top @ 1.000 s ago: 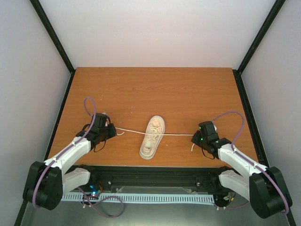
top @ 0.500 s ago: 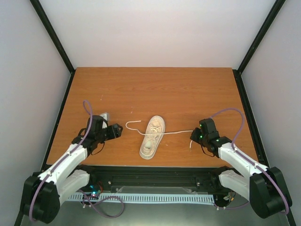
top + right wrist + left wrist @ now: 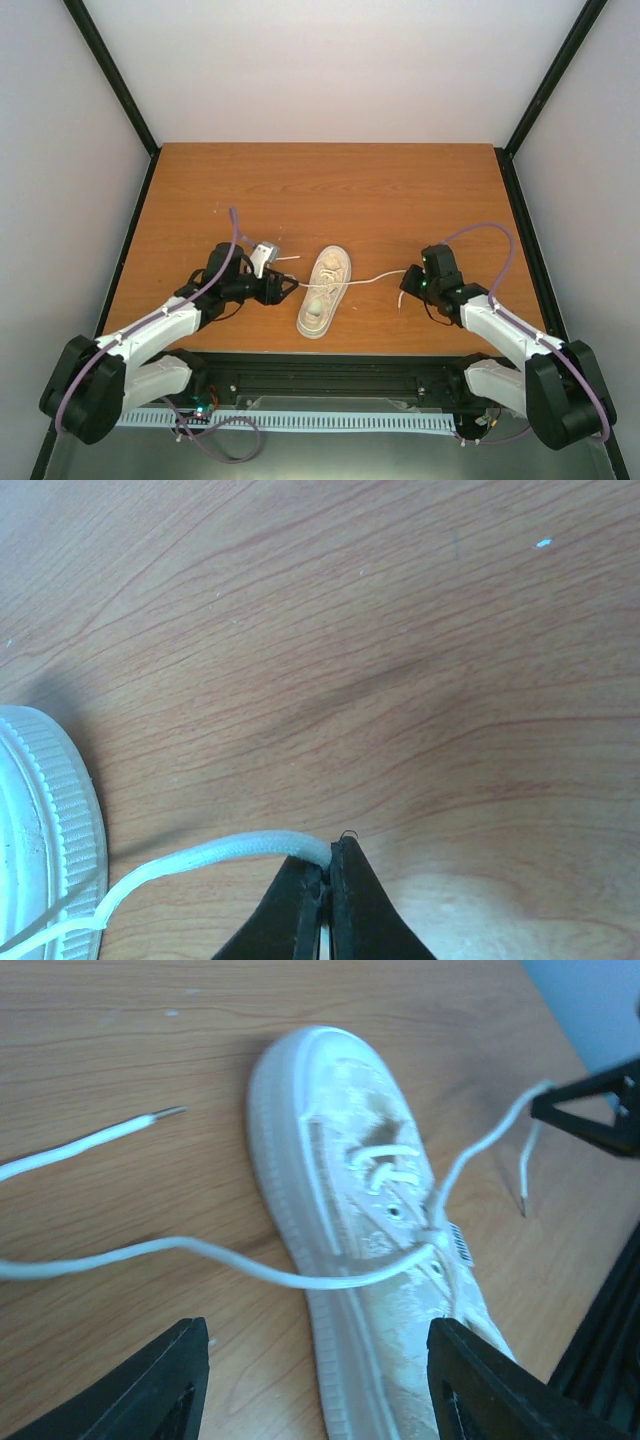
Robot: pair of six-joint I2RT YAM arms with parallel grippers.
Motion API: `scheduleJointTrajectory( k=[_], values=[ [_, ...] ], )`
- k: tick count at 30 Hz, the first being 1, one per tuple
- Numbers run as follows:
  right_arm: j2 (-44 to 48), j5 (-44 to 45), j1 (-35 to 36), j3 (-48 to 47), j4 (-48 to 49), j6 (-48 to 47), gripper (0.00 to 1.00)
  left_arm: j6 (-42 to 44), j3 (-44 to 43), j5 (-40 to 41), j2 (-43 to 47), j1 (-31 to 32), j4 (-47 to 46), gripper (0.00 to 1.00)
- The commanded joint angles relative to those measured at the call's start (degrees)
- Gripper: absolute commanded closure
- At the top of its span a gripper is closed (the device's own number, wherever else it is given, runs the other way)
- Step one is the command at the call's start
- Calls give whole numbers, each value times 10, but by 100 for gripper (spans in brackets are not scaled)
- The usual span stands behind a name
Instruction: Tie the shoes
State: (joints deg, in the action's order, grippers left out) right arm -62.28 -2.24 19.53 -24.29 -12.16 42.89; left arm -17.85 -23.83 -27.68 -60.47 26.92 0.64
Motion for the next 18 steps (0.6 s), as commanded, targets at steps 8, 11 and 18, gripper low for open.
scheduleJointTrajectory(
  k=[8, 11, 18],
  values=[
    [-21, -26, -6, -17, 30, -5, 97, 143, -53, -38, -109, 33, -62, 44],
    [-22, -29, -6, -17, 33, -6, 97, 162, -76, -27, -166, 34, -51, 50],
    [-29, -39, -6, -13, 39, -10, 97, 179, -91, -37, -196, 35, -60, 53]
  ],
)
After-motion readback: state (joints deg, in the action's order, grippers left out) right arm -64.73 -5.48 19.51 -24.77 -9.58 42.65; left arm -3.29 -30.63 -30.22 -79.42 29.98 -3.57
